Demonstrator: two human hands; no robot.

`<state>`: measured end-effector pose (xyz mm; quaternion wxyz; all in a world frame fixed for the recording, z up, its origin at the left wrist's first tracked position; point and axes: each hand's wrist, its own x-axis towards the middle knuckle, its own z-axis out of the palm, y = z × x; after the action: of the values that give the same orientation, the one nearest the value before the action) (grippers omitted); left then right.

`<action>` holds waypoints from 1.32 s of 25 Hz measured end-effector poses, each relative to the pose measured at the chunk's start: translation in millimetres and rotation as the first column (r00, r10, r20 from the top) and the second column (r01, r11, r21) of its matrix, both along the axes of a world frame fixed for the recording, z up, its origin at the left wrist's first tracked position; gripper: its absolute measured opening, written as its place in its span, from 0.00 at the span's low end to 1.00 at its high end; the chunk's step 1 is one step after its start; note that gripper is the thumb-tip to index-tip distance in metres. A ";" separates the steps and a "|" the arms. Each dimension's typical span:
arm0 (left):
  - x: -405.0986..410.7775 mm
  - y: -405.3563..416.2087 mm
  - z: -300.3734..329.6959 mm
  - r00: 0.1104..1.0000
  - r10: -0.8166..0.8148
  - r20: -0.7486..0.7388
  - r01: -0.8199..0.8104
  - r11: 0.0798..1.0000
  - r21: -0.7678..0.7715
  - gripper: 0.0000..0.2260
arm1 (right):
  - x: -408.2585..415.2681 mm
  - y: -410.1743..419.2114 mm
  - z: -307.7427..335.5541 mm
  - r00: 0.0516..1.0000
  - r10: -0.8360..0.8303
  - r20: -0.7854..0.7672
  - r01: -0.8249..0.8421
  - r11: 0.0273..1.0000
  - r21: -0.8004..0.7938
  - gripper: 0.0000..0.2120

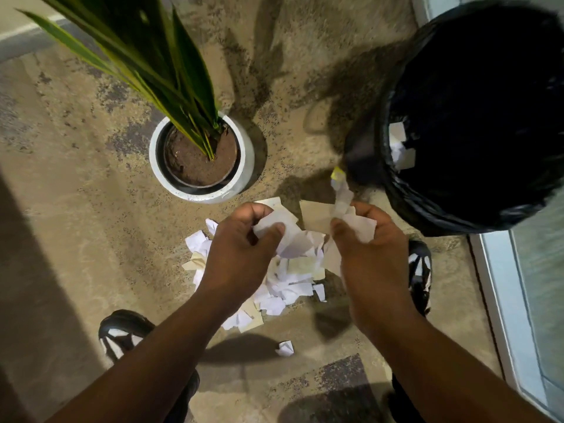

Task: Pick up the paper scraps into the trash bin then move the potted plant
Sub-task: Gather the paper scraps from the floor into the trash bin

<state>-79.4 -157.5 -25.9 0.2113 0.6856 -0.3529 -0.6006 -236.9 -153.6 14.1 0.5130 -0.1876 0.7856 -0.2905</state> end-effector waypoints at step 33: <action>-207.3 -83.1 62.8 0.678 0.575 -0.458 -0.342 0.798 0.495 0.16 | -151.4 -53.8 57.1 0.452 -0.615 0.646 0.674 0.710 0.205 0.11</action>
<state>-286.7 -240.5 36.9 0.3231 0.5591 0.0371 -0.7626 -388.3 -207.4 71.2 0.6032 0.2220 0.5422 -0.5411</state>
